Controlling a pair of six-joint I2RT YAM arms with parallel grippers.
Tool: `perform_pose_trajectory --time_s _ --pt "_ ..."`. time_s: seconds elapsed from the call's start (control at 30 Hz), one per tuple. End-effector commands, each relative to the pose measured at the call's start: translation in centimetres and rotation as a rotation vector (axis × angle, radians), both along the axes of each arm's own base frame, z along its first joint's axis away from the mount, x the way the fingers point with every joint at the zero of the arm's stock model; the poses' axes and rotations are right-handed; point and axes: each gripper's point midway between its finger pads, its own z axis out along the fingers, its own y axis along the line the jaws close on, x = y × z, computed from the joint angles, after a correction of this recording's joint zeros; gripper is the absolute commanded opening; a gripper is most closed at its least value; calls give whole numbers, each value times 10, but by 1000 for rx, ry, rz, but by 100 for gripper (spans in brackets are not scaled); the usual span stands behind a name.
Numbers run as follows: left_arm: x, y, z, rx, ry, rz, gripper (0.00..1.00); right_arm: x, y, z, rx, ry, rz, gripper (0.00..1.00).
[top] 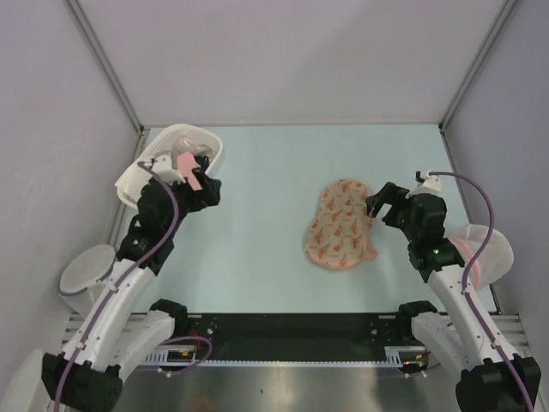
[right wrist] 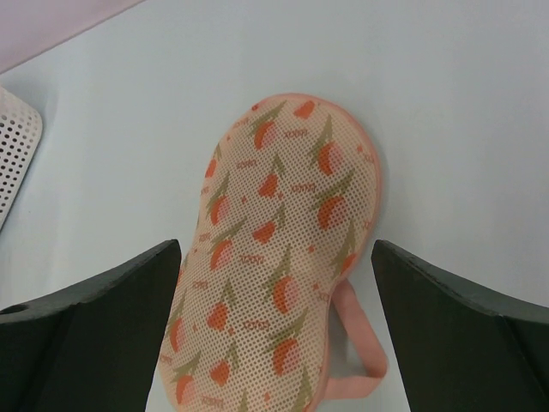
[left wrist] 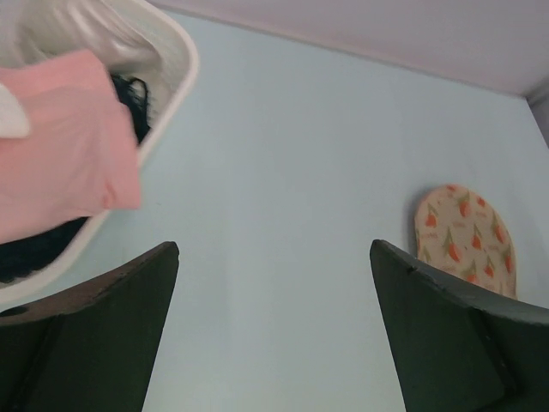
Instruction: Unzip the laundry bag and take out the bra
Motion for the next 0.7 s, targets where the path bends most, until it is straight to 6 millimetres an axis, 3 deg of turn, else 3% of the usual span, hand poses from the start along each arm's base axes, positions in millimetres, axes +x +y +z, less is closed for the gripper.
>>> perform_pose_trajectory --time_s 0.0,0.1,0.13,0.33,0.47,0.53,0.67 --pt "6 -56 5 -39 -12 -156 97 -10 4 -1 95 73 -36 100" --pt "4 -108 -12 -65 37 -305 97 -23 16 -22 150 161 -2 99" --pt "4 -125 -26 -63 77 -350 97 -26 19 -26 175 185 -3 98" --pt "1 -186 -56 -109 157 -507 98 -49 37 -72 199 343 2 90" --pt "-2 -207 -71 -133 202 -578 100 -61 48 -94 201 436 4 83" --pt "-3 -212 -74 -151 204 -603 100 -65 42 -105 170 466 -47 82" --pt "-3 -214 -79 -159 212 -605 100 -74 49 -118 159 506 -61 78"
